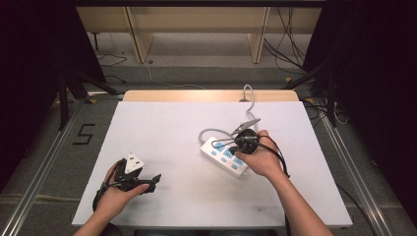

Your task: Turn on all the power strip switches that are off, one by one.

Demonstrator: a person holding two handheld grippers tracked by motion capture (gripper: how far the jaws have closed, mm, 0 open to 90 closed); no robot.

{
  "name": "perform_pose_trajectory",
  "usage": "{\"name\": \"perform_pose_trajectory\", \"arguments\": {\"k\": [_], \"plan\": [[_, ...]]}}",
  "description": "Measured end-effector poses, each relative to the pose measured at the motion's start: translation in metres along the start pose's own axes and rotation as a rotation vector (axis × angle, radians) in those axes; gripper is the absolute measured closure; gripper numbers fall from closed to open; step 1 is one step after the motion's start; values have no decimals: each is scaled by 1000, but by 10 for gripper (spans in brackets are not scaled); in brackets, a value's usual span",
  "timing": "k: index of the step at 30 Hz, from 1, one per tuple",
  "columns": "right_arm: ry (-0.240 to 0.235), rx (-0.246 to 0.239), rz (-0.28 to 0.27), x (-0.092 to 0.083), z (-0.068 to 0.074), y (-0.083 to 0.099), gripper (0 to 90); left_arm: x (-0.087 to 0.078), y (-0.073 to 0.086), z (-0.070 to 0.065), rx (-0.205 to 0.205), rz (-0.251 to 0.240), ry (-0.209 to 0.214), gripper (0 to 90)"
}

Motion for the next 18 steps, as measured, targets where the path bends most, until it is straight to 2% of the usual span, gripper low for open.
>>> {"name": "perform_pose_trajectory", "arguments": {"k": [9,18], "plan": [[-8,7,17,5,1,-2,900,0,0,0,1,-1,0,163],[-10,-4,14,8,0,-12,900,1,0,0,5,3,2,164]]}}
Point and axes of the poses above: each handheld gripper's, and its own axes: x roughly forward along the jaws, y roughly out of its underside, z roughly to its left, the point moved 4 cm from there along x, roughly forward along the jaws, and after that the axes turned 12 degrees about y, right-handed, at the moved point
